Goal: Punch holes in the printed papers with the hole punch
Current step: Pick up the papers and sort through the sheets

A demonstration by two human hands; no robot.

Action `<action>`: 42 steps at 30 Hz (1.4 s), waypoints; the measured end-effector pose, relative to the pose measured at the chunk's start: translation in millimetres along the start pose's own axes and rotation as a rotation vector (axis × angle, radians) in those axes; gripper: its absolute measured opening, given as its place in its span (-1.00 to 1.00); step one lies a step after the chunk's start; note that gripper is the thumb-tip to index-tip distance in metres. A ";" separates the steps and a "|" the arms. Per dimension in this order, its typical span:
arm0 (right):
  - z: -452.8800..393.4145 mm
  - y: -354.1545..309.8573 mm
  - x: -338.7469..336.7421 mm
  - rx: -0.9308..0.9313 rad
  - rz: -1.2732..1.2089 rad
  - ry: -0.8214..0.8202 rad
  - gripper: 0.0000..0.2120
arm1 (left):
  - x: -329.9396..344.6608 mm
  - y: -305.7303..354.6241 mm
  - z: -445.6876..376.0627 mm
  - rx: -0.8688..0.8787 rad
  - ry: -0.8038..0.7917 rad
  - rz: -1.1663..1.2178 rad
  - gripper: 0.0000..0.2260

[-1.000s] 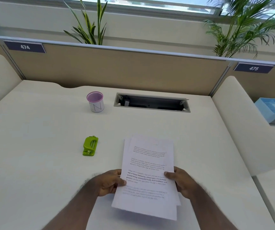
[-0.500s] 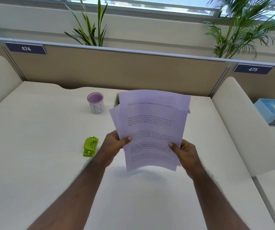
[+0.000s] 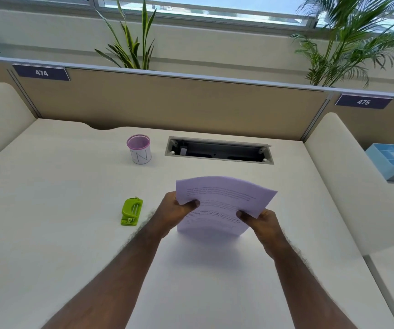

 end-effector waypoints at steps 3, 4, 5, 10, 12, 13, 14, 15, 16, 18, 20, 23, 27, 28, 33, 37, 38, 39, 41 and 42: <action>-2.3 -10.5 2.2 -0.045 -0.001 0.010 -0.87 | 0.5 10.2 -4.1 0.020 0.005 0.008 -0.82; -3.2 -15.7 1.9 -0.067 -0.002 0.009 -0.86 | -0.3 14.6 -5.6 0.038 -0.003 0.017 -0.80; -3.9 -20.9 1.3 -0.088 -0.009 0.008 -0.86 | -1.5 18.7 -7.0 0.057 -0.013 0.028 -0.77; -2.6 -20.5 1.6 -0.094 -0.058 -0.008 -0.79 | -5.3 14.7 -7.9 0.044 -0.019 0.064 -0.72; -0.1 -7.7 3.6 -0.059 -0.070 -0.011 -0.78 | -2.2 3.7 -3.6 0.019 -0.048 0.052 -0.76; 0.9 -2.5 4.4 -0.037 -0.069 -0.004 -0.77 | -0.7 0.4 -1.6 0.010 -0.055 0.055 -0.77; 1.7 0.3 4.7 -0.022 -0.069 0.004 -0.76 | 0.5 -0.4 -0.5 0.006 -0.053 0.055 -0.78; 1.8 0.8 4.8 -0.019 -0.067 0.009 -0.75 | 1.0 1.3 -0.4 0.007 -0.044 0.048 -0.79; 1.5 -1.3 4.7 -0.028 -0.065 0.014 -0.73 | 1.2 4.9 -1.2 0.013 -0.036 0.036 -0.80; -0.9 -8.7 4.0 -0.053 -0.054 0.027 -0.68 | 0.9 12.5 -5.2 0.023 -0.029 0.009 -0.80; -4.0 -13.2 3.5 -0.063 -0.052 0.035 -0.68 | 0.7 15.5 -8.9 0.032 -0.028 -0.004 -0.82; -4.8 -7.5 2.9 -0.019 -0.044 0.030 -0.72 | 2.9 8.1 -10.7 0.013 -0.020 0.008 -0.85; 0.2 14.3 -2.6 0.045 0.075 0.105 -0.49 | -0.8 -1.2 -10.7 -0.008 0.044 0.126 -0.86; 2.1 23.2 -7.9 0.132 0.098 0.201 -0.29 | -4.7 -3.3 -11.6 -0.015 0.087 0.189 -0.86; 21.8 66.8 -0.1 0.484 -0.236 0.061 -0.18 | -9.7 -22.2 -13.6 -0.119 0.278 0.630 -0.76; 19.9 66.8 9.8 0.341 -0.410 0.048 -0.55 | -3.6 -40.5 -6.9 -0.229 0.245 0.682 -0.76; 17.7 63.9 7.0 0.306 -0.387 0.079 -0.63 | -7.3 -42.1 -6.4 -0.241 0.217 0.682 -0.76; 15.5 59.2 2.0 0.278 -0.353 0.098 -0.68 | -14.1 -41.7 -6.8 -0.245 0.199 0.685 -0.76; 12.7 48.3 -12.9 0.226 -0.268 0.108 -0.73 | -35.8 -36.5 -8.8 -0.236 0.163 0.644 -0.76; 12.1 41.3 -20.3 0.199 -0.233 0.102 -0.73 | -48.2 -31.8 -9.5 -0.228 0.120 0.582 -0.75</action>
Point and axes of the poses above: each hand's wrist, its own z-axis away from the middle knuckle, its own x-axis out of the palm, y = z × x, the point moved 3 cm from there along -z, towards the middle knuckle, and after that the axes turned 5 degrees about -y, right-handed, at the moved point
